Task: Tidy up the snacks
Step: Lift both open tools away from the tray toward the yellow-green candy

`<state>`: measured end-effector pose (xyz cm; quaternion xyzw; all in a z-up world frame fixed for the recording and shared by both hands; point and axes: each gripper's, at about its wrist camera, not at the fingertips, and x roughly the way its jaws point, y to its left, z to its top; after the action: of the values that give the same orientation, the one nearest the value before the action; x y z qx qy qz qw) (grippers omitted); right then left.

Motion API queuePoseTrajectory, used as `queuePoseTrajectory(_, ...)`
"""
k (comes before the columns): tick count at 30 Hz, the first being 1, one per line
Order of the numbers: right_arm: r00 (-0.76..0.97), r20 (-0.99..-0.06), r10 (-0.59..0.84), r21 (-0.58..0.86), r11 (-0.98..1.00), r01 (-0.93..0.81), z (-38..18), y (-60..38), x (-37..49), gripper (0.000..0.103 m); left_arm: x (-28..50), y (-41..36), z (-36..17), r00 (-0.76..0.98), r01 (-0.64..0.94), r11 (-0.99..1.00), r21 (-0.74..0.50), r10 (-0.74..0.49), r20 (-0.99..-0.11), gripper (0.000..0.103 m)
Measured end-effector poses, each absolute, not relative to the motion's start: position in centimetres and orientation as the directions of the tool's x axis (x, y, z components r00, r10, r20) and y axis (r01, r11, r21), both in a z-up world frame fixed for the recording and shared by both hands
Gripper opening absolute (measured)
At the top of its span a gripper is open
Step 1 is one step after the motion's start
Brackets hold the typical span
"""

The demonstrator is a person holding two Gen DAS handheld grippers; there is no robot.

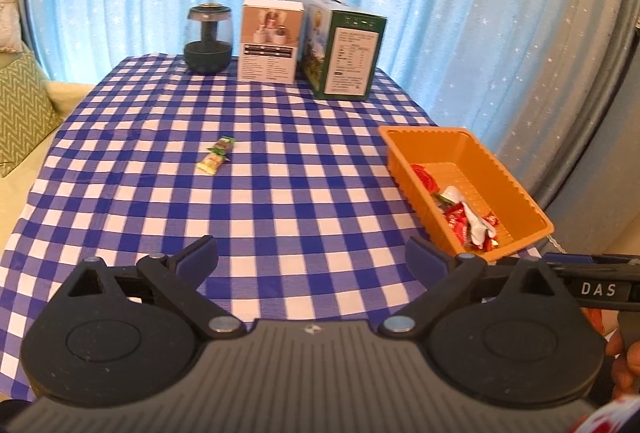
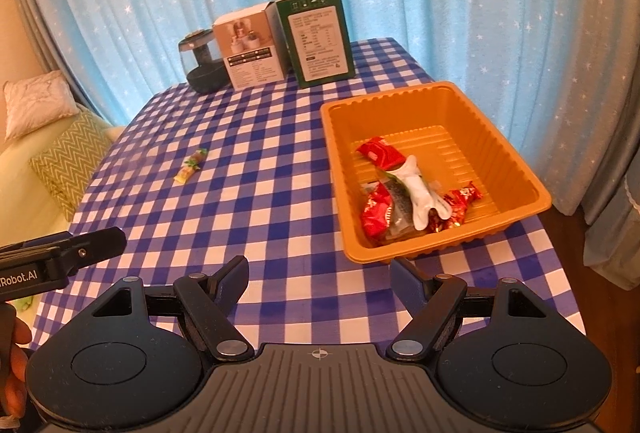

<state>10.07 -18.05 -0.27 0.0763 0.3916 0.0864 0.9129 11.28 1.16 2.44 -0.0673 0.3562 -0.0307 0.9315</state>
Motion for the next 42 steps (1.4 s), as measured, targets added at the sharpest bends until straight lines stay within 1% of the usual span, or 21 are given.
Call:
queuePoseTrajectory(12,0.663,-0.698,0.271,0.217,0.962,-0.164,-1.2,-15.0,12.0,0.077,12.2,5.3,1.8,0.746,-0.064,0.99,-0.127,-0.037,-0.665,0.099)
queuePoseTrajectory(20,0.653,-0.697,0.295,0.22,0.956,-0.197,-2.3,-12.6,14.2,0.077,14.1,7.8,1.1,0.739,-0.086,0.991,-0.107,-0.009,-0.674,0.099)
queuePoseTrajectory(31,0.641,-0.699,0.317,0.209,0.948,-0.24,-4.1,-9.3,18.2,0.077,18.0,10.0,-0.8,0.723,-0.096,0.99,-0.108,-0.005,-0.691,0.099)
queuePoseTrajectory(38,0.657,-0.676,0.333,0.202,0.941,-0.27,-5.2,-7.6,21.9,0.077,21.5,11.4,-3.2,0.704,-0.078,0.992,-0.1,-0.016,-0.71,0.099)
queuePoseTrajectory(42,0.667,-0.663,0.34,0.207,0.939,-0.274,-5.9,-7.0,24.5,0.077,24.0,11.8,-4.5,0.707,-0.067,0.994,-0.082,-0.011,-0.707,0.097)
